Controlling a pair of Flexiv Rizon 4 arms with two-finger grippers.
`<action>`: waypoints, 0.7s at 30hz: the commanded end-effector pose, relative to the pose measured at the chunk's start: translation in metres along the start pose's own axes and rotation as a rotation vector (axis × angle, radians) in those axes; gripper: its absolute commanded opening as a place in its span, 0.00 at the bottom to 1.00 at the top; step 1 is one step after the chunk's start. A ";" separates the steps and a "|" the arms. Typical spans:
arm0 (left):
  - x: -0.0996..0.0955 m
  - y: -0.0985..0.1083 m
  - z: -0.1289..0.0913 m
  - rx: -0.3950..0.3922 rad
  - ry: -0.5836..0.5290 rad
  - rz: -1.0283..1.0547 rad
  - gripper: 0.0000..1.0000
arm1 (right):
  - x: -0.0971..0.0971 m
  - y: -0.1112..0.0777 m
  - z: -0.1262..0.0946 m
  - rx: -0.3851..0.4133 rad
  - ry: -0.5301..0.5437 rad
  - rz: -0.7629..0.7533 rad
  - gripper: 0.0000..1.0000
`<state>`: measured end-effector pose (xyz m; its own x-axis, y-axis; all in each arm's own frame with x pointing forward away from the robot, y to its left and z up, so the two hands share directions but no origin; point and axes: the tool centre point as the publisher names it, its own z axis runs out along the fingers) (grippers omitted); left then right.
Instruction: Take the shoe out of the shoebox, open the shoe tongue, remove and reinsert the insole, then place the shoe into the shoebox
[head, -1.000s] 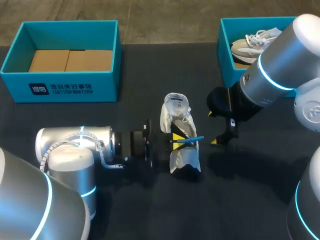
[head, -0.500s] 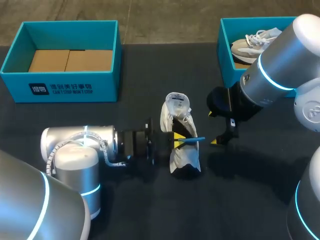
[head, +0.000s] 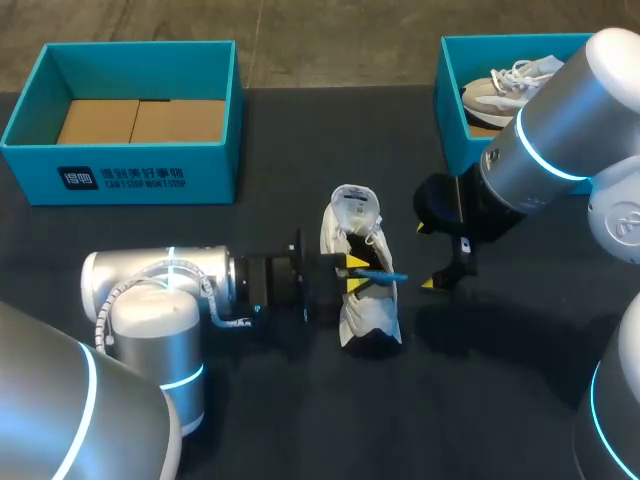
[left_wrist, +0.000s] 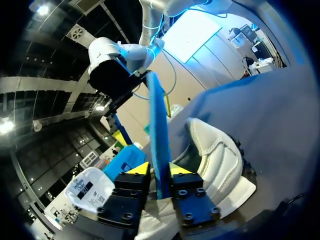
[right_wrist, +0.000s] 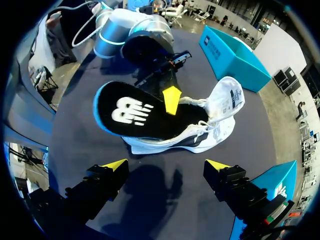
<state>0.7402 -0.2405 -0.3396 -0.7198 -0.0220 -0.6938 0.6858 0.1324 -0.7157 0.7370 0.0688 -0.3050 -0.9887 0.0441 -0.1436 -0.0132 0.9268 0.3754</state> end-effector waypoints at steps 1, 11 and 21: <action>0.003 -0.013 -0.005 0.008 0.000 0.006 0.36 | 0.001 0.000 0.001 0.001 -0.001 0.000 1.00; 0.012 -0.015 -0.003 0.005 0.040 -0.003 0.00 | 0.001 0.000 0.001 0.001 -0.001 0.000 1.00; 0.009 -0.001 0.000 -0.056 0.073 0.134 0.00 | 0.001 0.000 0.001 0.001 -0.001 0.000 1.00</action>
<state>0.7297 -0.2361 -0.3436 -0.6356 0.0707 -0.7688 0.7664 0.1778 -0.6172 0.7370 0.0688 -0.3050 -0.9887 0.0441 -0.1436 -0.0132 0.9268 0.3754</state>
